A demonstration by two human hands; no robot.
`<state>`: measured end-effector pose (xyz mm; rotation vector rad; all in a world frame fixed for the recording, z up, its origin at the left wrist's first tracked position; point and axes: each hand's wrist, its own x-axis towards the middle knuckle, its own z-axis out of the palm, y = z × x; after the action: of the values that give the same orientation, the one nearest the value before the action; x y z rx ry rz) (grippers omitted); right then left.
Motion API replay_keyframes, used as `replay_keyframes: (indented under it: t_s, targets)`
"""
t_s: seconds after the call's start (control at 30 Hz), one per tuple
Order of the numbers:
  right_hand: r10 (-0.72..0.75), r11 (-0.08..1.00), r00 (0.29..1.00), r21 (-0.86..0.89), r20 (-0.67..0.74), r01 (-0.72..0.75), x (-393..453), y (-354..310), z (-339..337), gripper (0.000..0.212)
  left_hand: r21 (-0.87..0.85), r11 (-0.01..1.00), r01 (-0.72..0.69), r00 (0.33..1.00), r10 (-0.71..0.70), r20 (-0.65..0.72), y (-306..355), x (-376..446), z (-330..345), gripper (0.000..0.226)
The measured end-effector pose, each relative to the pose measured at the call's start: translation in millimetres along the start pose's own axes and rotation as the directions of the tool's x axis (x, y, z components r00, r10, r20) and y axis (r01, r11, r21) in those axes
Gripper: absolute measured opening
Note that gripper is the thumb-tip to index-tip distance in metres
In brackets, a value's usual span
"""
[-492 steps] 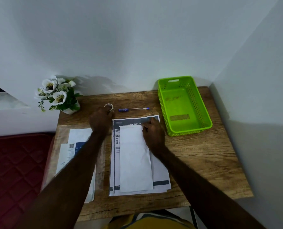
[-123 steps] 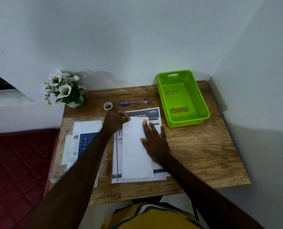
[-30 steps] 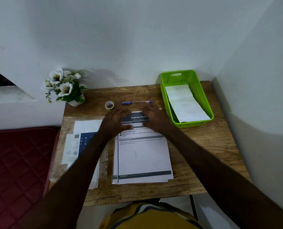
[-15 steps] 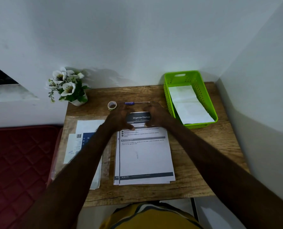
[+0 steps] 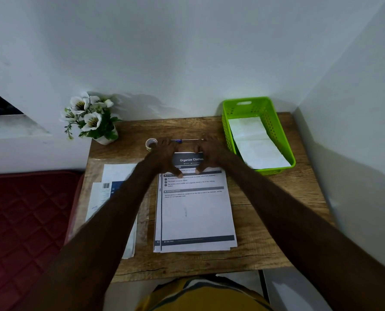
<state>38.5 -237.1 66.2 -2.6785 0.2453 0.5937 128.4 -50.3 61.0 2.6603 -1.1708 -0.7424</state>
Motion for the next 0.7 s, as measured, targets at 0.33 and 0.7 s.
replay_keyframes:
  t_s: [0.33,0.7]
  targets:
    - [0.003,1.0,0.994,0.019,-0.109,0.0,-5,0,7,0.085,0.04,0.999,0.018,0.991,-0.013,-0.133,2,-12,12,0.103]
    - [-0.105,0.964,0.936,-0.265,-0.335,0.014,-36,-11,26,0.036,0.128,0.987,-0.097,0.919,0.138,-0.37,7,-40,28,0.049]
